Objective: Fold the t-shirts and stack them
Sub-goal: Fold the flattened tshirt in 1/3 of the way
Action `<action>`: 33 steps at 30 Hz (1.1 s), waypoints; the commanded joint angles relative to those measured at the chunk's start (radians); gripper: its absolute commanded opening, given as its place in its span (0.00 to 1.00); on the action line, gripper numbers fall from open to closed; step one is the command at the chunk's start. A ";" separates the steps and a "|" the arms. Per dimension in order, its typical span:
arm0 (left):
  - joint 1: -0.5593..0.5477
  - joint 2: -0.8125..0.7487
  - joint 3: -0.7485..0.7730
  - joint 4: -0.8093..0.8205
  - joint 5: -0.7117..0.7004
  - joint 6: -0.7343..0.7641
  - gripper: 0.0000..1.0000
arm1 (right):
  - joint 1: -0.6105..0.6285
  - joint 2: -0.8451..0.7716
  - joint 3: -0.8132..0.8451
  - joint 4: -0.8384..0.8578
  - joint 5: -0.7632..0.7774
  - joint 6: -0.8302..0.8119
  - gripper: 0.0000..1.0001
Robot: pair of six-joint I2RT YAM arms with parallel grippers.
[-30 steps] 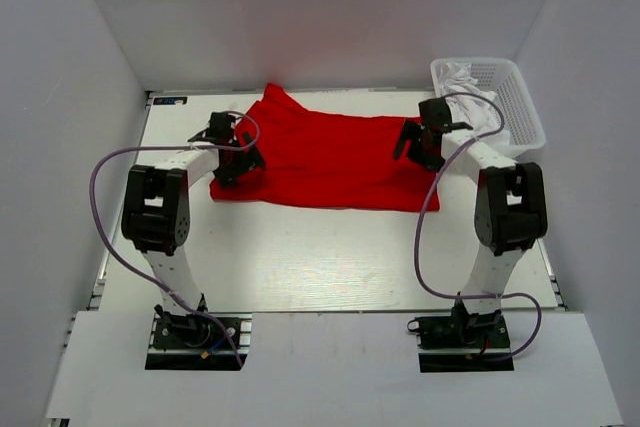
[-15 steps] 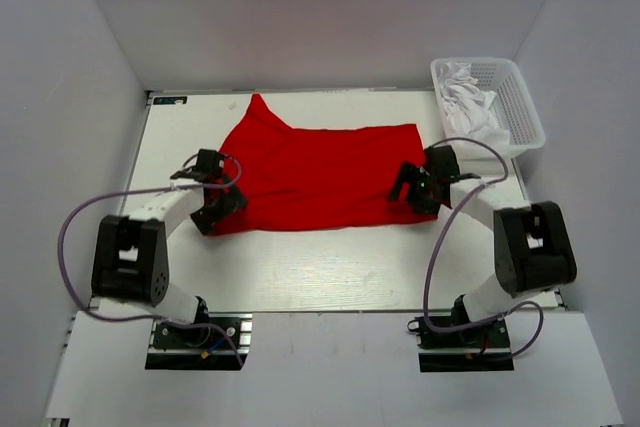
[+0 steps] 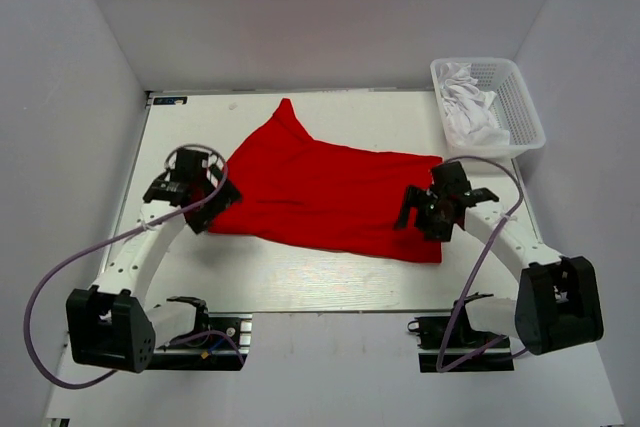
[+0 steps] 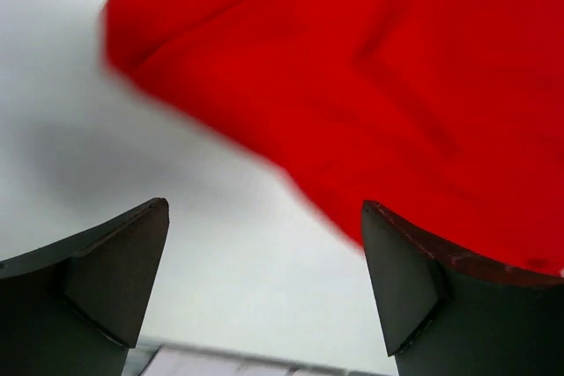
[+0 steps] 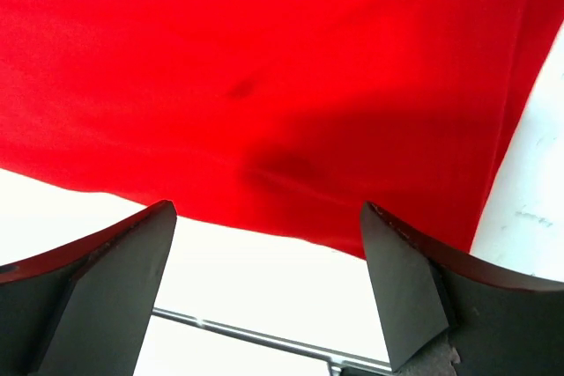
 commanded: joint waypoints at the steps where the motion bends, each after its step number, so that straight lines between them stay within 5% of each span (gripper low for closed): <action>1: -0.006 0.029 0.147 0.164 0.037 0.108 1.00 | -0.001 -0.014 0.146 -0.041 0.032 -0.040 0.90; 7: -0.015 0.340 0.284 0.282 0.176 0.232 1.00 | -0.001 0.015 0.184 -0.003 0.027 -0.023 0.90; 16: -0.042 0.544 0.388 0.322 0.208 0.311 0.96 | -0.007 0.084 0.182 0.011 -0.009 0.001 0.90; 33: -0.090 0.684 0.382 0.316 0.228 0.291 0.54 | -0.011 0.134 0.197 -0.010 0.063 -0.025 0.90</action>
